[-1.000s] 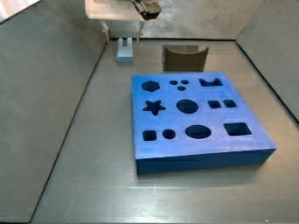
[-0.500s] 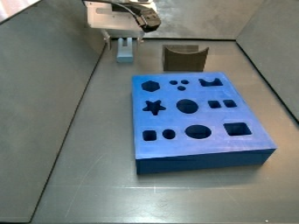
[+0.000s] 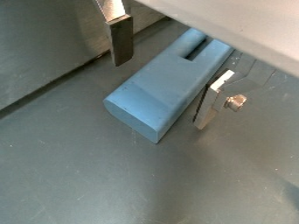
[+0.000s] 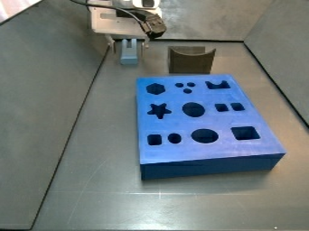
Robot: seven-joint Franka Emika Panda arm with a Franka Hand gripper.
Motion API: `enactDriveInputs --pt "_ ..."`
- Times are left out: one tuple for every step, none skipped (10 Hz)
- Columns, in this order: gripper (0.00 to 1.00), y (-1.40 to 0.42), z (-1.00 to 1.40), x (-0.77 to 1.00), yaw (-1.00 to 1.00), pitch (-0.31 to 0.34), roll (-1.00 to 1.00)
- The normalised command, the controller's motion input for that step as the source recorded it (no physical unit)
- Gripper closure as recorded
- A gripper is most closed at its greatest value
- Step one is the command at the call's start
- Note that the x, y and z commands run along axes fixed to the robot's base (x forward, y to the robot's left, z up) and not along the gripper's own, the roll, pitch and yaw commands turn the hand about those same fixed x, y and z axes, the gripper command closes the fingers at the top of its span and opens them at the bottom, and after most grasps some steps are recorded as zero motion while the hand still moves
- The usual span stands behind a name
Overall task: Pick up the square-circle object. Move up. Rotate the square-circle object. Place the square-circle object on the fixture. Regrasp the square-circle object. Move to above the board. Insert the square-circle object.
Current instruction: Rotate the square-circle object, then move up, then place the square-circle object on the fixture.
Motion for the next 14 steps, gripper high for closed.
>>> enactDriveInputs --pt "0.00 0.02 -0.29 0.03 0.02 -0.153 -0.17" --pt "0.00 0.02 -0.26 0.02 0.02 -0.161 -0.18" --pt "0.00 0.02 -0.23 0.02 0.02 -0.162 -0.18" --pt "0.00 0.02 -0.20 0.03 0.02 -0.161 -0.19" --pt "0.00 0.02 -0.18 0.03 0.01 -0.164 -0.19" --pt "1.00 0.00 0.00 0.00 0.00 0.000 0.00" --pt "1.00 0.00 0.83 0.00 0.00 0.000 0.00" --pt "1.00 0.00 0.80 -0.02 0.00 0.014 0.00" --pt "1.00 0.01 0.71 -0.03 -0.01 0.036 0.02" --pt "1.00 0.01 0.64 -0.02 -0.01 0.052 0.03" --pt "1.00 0.00 0.49 -0.01 -0.01 0.082 0.05" --pt "1.00 0.01 0.37 -0.01 -0.02 0.098 0.07" --pt "1.00 0.00 0.23 -0.01 -0.01 0.107 0.10" --pt "1.00 0.00 1.00 0.00 0.00 0.000 0.00"
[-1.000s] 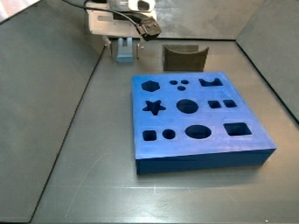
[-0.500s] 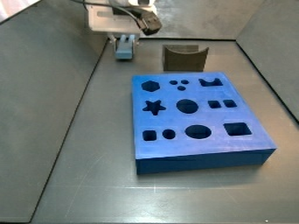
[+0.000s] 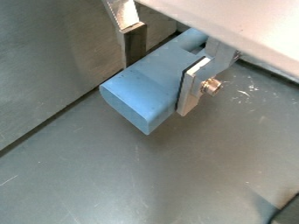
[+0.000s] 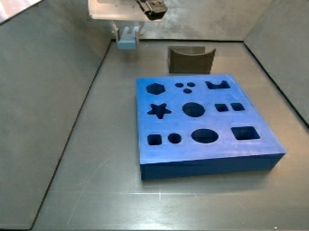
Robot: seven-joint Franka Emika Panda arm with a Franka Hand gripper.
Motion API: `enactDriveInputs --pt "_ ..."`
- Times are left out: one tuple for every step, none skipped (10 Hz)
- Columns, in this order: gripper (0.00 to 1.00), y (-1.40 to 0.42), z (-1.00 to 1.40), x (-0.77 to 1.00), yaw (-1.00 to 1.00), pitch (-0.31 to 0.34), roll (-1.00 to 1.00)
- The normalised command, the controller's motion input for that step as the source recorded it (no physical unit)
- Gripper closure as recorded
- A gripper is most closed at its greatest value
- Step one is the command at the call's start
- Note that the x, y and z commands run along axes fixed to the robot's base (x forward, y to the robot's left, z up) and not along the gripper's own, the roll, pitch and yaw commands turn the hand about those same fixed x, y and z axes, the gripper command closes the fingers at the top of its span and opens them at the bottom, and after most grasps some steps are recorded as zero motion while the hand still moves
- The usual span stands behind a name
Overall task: Pick up the square-circle object. Move up. Rotate the square-circle object. Place the square-circle object on the fixture. Regrasp the square-circle object. Move to above the board. Insert the square-circle object.
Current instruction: Place the square-circle object on the fixture.
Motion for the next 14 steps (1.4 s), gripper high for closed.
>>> enactDriveInputs --pt "1.00 0.00 1.00 0.00 0.01 0.002 0.02" --pt "1.00 0.00 1.00 -0.01 0.01 0.020 0.03" --pt "1.00 0.00 1.00 -0.01 0.00 0.041 0.04" --pt "1.00 0.00 1.00 -0.01 0.00 0.074 0.06" --pt "1.00 0.01 1.00 -0.02 -0.01 0.090 0.08" --pt "1.00 0.00 1.00 -0.02 -0.01 0.099 0.11" --pt "1.00 0.00 1.00 -0.03 0.00 0.103 0.12" --pt "1.00 0.00 1.00 -0.03 0.00 0.107 0.13" --pt "1.00 0.00 1.00 -0.03 0.01 0.115 0.15" --pt "1.00 0.00 1.00 -0.03 0.02 0.115 0.16" --pt "1.00 0.00 1.00 -0.04 0.02 0.112 0.15" --pt "1.00 0.00 1.00 -0.04 0.02 0.109 0.15" --pt "1.00 0.00 0.92 -0.03 0.02 0.103 0.13" --pt "1.00 0.00 0.83 -0.03 0.02 0.101 0.13"
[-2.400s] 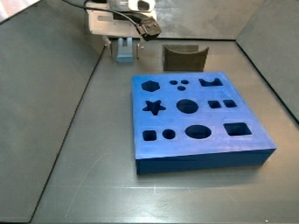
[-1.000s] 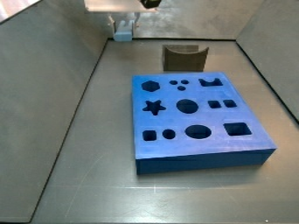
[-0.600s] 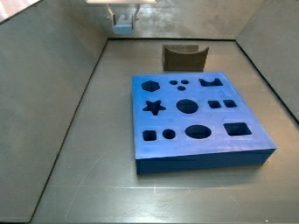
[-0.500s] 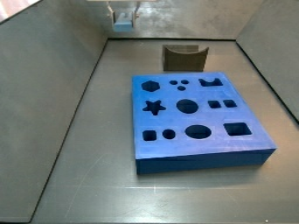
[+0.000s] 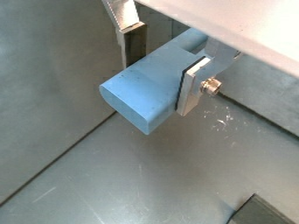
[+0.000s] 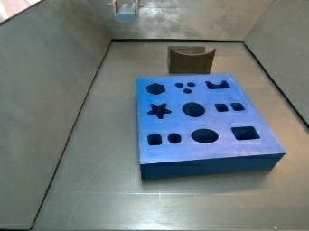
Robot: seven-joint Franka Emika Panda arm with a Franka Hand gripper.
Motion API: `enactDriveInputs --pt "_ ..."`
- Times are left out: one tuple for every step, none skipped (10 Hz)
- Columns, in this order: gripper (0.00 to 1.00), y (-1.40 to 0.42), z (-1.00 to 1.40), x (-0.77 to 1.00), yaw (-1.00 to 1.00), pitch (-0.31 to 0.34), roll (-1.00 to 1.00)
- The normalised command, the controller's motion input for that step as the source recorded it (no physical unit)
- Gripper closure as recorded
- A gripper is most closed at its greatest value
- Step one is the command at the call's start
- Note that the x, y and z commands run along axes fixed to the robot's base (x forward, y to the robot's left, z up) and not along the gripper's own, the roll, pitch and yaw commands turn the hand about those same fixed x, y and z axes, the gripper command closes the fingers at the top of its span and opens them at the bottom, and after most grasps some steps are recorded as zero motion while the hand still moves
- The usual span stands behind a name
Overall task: Pick up the square-circle object. Move up. Rotate the square-circle object. Place the square-circle object on the fixture. Regrasp the square-circle object. Move to above the board. Insert the square-circle object.
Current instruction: Place the square-circle object on the fixture.
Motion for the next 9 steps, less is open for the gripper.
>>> enactDriveInputs --pt "1.00 0.00 0.69 -0.02 0.03 0.105 0.13" --pt "1.00 0.00 0.62 -0.02 0.02 0.106 0.13" --pt "1.00 0.01 0.48 -0.01 0.02 0.107 0.12" --pt "1.00 0.01 0.36 -0.01 0.02 0.108 0.11" --pt "1.00 0.01 0.21 0.00 0.02 0.110 0.10" --pt "1.00 -0.65 0.13 1.00 0.13 -0.097 0.13" --pt "1.00 -0.64 0.11 1.00 0.13 -0.076 0.13" --pt "1.00 -0.62 0.10 1.00 0.11 -0.060 0.12" --pt "1.00 -0.55 0.09 1.00 0.07 -0.026 0.09"
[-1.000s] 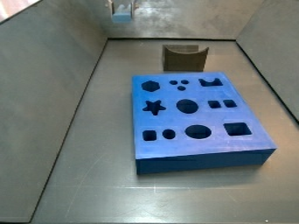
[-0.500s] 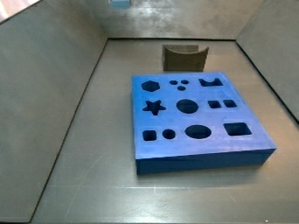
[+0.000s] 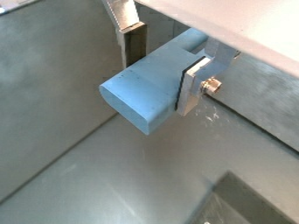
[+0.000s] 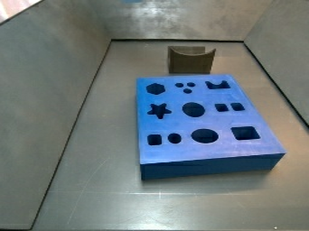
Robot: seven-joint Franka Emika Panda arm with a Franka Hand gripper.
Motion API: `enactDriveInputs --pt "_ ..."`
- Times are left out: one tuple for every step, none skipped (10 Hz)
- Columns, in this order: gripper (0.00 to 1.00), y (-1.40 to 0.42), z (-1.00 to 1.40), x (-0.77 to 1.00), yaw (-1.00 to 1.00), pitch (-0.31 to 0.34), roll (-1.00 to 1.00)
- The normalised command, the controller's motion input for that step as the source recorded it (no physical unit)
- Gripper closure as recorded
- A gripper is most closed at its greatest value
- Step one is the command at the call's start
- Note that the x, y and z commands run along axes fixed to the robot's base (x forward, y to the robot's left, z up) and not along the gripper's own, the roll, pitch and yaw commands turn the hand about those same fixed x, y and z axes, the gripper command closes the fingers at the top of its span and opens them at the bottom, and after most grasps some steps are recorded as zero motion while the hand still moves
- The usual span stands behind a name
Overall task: Pick up the square-circle object. Move up. Rotate the square-circle object. Place the square-circle object on the fixture. Regrasp the square-circle object. Move to above the board. Insert the square-circle object.
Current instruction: Place the square-circle object on the fixture.
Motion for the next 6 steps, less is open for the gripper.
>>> enactDriveInputs --pt "1.00 -0.52 0.08 1.00 0.05 0.001 0.07" --pt "1.00 -0.47 0.07 1.00 0.04 0.026 0.05" --pt "1.00 -0.45 0.06 1.00 0.04 0.037 0.04" --pt "1.00 -0.40 0.06 1.00 0.03 0.060 0.03" --pt "1.00 -0.37 0.05 1.00 0.03 0.075 0.03" --pt "1.00 -0.32 0.05 1.00 0.03 0.096 0.02"
